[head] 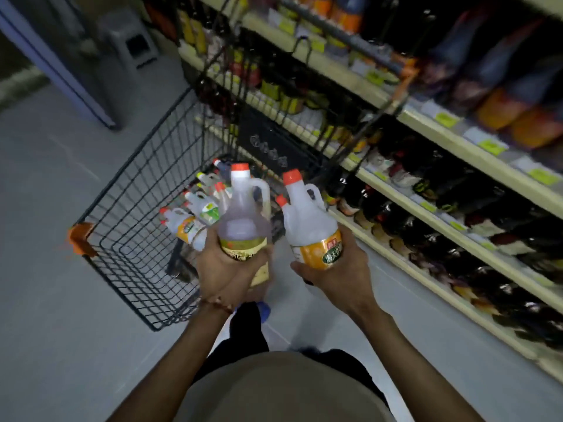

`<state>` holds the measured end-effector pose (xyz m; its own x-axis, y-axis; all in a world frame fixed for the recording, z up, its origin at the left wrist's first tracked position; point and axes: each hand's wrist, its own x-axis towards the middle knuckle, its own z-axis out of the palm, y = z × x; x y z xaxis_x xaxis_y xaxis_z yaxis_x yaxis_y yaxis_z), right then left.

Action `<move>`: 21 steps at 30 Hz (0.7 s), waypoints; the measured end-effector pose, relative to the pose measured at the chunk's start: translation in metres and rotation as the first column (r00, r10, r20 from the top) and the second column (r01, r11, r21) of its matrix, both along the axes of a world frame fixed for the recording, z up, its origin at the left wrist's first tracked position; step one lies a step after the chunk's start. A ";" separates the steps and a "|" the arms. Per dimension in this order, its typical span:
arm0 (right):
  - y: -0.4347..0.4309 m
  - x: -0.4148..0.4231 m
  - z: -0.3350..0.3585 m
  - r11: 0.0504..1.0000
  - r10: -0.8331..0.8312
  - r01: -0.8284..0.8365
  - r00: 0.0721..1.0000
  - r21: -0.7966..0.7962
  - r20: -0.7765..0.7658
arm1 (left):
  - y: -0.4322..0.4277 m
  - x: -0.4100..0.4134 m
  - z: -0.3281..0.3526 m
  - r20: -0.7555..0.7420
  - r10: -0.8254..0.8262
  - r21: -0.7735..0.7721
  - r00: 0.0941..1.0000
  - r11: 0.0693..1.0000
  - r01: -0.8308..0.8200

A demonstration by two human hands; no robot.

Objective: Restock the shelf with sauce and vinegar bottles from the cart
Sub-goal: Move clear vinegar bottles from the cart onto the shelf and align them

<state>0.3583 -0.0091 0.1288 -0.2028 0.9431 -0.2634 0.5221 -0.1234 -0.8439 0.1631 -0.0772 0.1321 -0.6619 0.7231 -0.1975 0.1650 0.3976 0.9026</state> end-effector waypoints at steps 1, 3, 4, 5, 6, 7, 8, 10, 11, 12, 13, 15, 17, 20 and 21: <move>-0.008 0.021 0.002 0.999 -0.040 0.040 0.999 0.009 -0.013 | -0.001 0.018 0.004 -0.007 -0.026 0.009 1.000 1.000 0.027; -0.024 0.063 0.007 0.994 -0.110 0.111 0.993 0.021 -0.045 | -0.003 0.056 0.011 -0.027 -0.097 0.024 0.995 0.995 0.098; -0.032 0.084 0.010 0.989 -0.142 0.144 0.988 0.032 -0.057 | -0.005 0.076 0.014 -0.028 -0.137 0.025 0.990 0.990 0.138; -0.041 0.105 0.014 0.983 -0.174 0.178 0.982 0.045 -0.066 | -0.006 0.096 0.018 -0.027 -0.177 0.030 0.984 0.984 0.178; -0.050 0.127 0.018 0.976 -0.206 0.211 0.976 0.061 -0.073 | -0.007 0.115 0.020 -0.027 -0.215 0.032 0.976 0.976 0.216; -0.059 0.148 0.022 0.967 -0.239 0.245 0.968 0.072 -0.077 | -0.008 0.137 0.025 -0.023 -0.254 0.037 0.967 0.966 0.255; -0.068 0.169 0.026 0.957 -0.272 0.279 0.958 0.077 -0.087 | -0.008 0.157 0.027 -0.019 -0.292 0.044 0.956 0.955 0.293; -0.087 0.209 0.033 0.930 -0.351 0.360 0.929 0.073 -0.116 | -0.008 0.198 0.034 -0.016 -0.374 0.060 0.927 0.925 0.375; -0.096 0.228 0.035 0.910 -0.397 0.408 0.909 0.074 -0.127 | -0.008 0.219 0.038 -0.020 -0.418 0.065 0.908 0.906 0.418; -0.105 0.246 0.038 0.887 -0.442 0.455 0.886 0.076 -0.138 | -0.008 0.239 0.040 -0.022 -0.460 0.067 0.888 0.885 0.460; -0.113 0.263 0.041 0.863 -0.485 0.500 0.861 0.077 -0.153 | -0.008 0.258 0.042 -0.029 -0.501 0.061 0.865 0.863 0.501; -0.127 0.298 0.045 0.808 -0.564 0.583 0.806 0.078 -0.177 | -0.007 0.296 0.048 -0.065 -0.571 0.059 0.818 0.817 0.574; -0.138 0.332 0.047 0.753 -0.632 0.652 0.754 0.086 -0.181 | -0.003 0.332 0.050 -0.103 -0.625 0.061 0.774 0.773 0.632; -0.149 0.383 0.048 0.673 -0.711 0.732 0.679 0.103 -0.181 | 0.009 0.387 0.050 -0.140 -0.696 0.055 0.704 0.705 0.707; -0.152 0.401 0.048 0.648 -0.734 0.755 0.654 0.102 -0.184 | 0.014 0.407 0.050 -0.157 -0.717 0.047 0.679 0.682 0.730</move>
<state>0.7588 -0.1613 0.1764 0.5680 0.8137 -0.1237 0.2112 -0.2893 -0.9336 0.5697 -0.0630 0.1823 0.0640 0.9963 -0.0572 0.4682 0.0206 0.8834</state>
